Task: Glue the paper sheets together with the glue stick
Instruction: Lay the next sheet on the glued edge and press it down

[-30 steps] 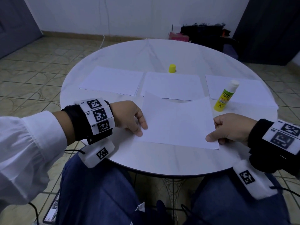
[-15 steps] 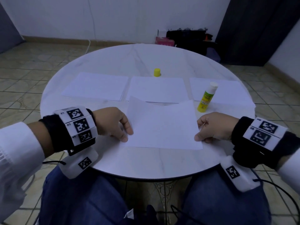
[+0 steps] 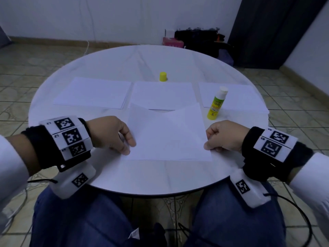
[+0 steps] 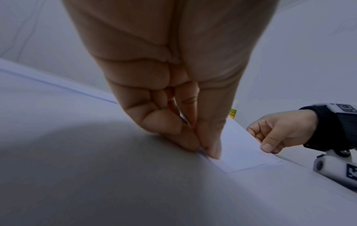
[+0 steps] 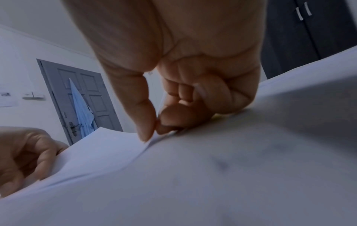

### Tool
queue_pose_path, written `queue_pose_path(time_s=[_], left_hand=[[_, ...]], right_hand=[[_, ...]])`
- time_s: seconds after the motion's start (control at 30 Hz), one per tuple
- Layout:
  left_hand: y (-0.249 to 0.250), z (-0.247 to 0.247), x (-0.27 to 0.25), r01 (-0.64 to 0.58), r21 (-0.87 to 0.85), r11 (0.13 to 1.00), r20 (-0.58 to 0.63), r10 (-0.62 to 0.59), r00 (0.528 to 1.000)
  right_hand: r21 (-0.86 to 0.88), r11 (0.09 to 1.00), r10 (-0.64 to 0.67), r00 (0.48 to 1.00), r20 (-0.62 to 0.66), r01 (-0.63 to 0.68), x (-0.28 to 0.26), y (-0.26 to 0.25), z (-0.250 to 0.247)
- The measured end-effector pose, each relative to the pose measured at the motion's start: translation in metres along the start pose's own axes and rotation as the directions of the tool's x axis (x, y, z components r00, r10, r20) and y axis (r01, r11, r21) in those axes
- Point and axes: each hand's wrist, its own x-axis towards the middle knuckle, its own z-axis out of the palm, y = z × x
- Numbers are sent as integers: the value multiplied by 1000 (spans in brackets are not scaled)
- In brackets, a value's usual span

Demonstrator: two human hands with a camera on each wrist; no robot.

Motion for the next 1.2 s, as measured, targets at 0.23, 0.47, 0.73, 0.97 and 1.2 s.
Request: queue_pose_path(time_s=[0.23,0.47,0.73,0.97,1.2], left_hand=[[1,-1,0,-3,-5,1000,10,3,1000],[1,-1,1,-1,-6,1000,18,2,1000],[0,-1,2,7,-9,1000,13,-7,1000],[0,-1,4,2,26,1000,15,-3,1000],[0,-2,7,0,43,999,3,-1,1000]], right_hand=[[-24,1000,-5,1000,23,5,-1,0,-2],[-33,999,-15,1000,20,15,-3,0,-1],[-71,997,-18,1000,18,19,-2,1,-1],[-76,997,-27,999,28,29,0,2,1],[-69,997,-36,999,14,37,0,4,2]])
